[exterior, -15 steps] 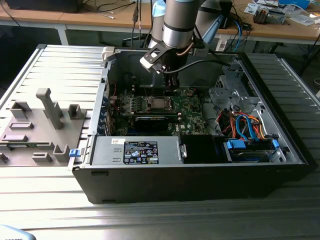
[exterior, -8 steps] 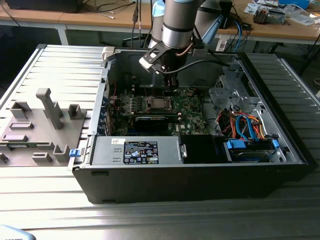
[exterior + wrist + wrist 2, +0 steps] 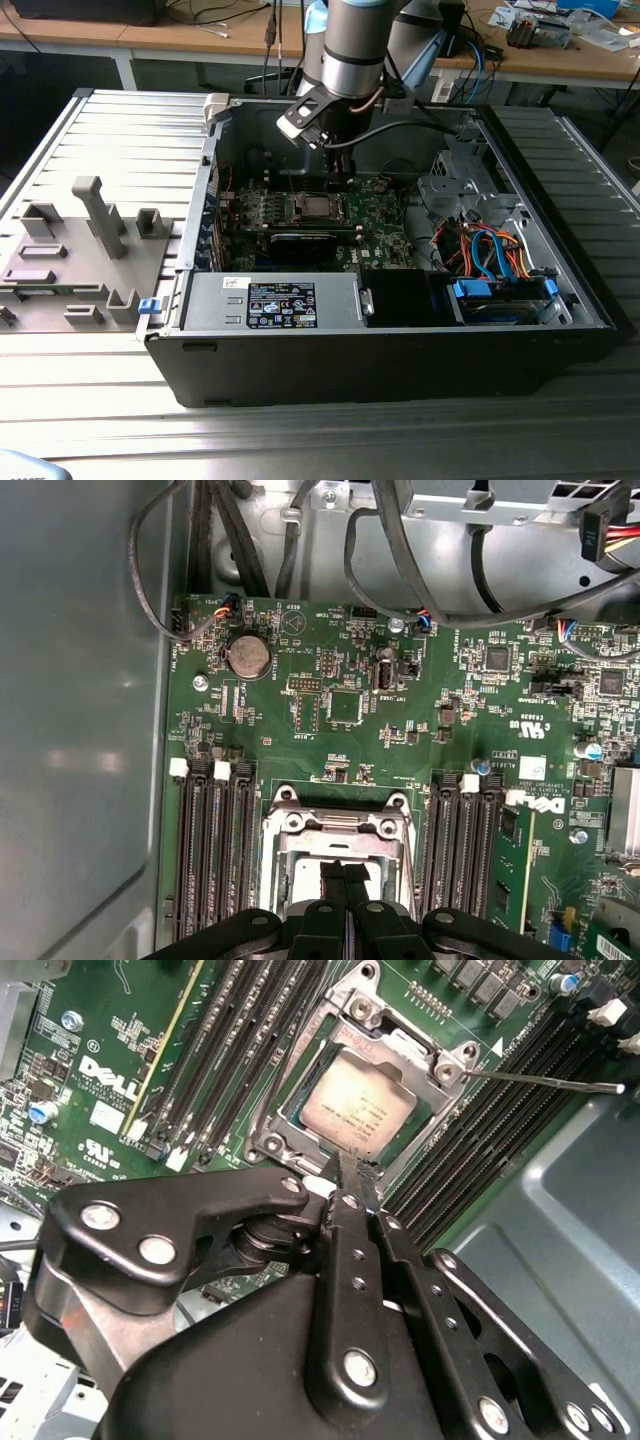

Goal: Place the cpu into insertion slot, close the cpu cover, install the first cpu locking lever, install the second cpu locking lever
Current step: 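Close the cpu cover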

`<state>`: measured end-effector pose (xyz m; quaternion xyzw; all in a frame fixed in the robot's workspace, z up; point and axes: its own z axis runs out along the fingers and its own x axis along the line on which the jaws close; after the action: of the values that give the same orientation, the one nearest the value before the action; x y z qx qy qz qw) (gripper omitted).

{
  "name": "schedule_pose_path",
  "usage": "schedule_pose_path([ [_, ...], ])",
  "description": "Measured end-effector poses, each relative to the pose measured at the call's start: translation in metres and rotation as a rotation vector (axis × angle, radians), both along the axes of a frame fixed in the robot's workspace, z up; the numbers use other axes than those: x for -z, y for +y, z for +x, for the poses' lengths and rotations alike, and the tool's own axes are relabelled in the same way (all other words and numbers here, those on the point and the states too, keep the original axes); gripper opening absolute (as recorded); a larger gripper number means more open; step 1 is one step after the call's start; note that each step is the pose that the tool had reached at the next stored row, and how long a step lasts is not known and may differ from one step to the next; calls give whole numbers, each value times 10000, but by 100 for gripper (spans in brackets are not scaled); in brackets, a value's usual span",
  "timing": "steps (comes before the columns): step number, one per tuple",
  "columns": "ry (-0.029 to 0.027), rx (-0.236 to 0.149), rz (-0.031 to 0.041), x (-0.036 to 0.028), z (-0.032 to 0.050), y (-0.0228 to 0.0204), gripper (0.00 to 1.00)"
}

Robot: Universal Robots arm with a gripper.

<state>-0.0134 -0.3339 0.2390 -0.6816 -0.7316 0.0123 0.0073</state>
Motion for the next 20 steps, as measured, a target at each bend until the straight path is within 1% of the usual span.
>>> schedule_pose_path([
  [20,0,0,-1,39,-45,0,11],
])
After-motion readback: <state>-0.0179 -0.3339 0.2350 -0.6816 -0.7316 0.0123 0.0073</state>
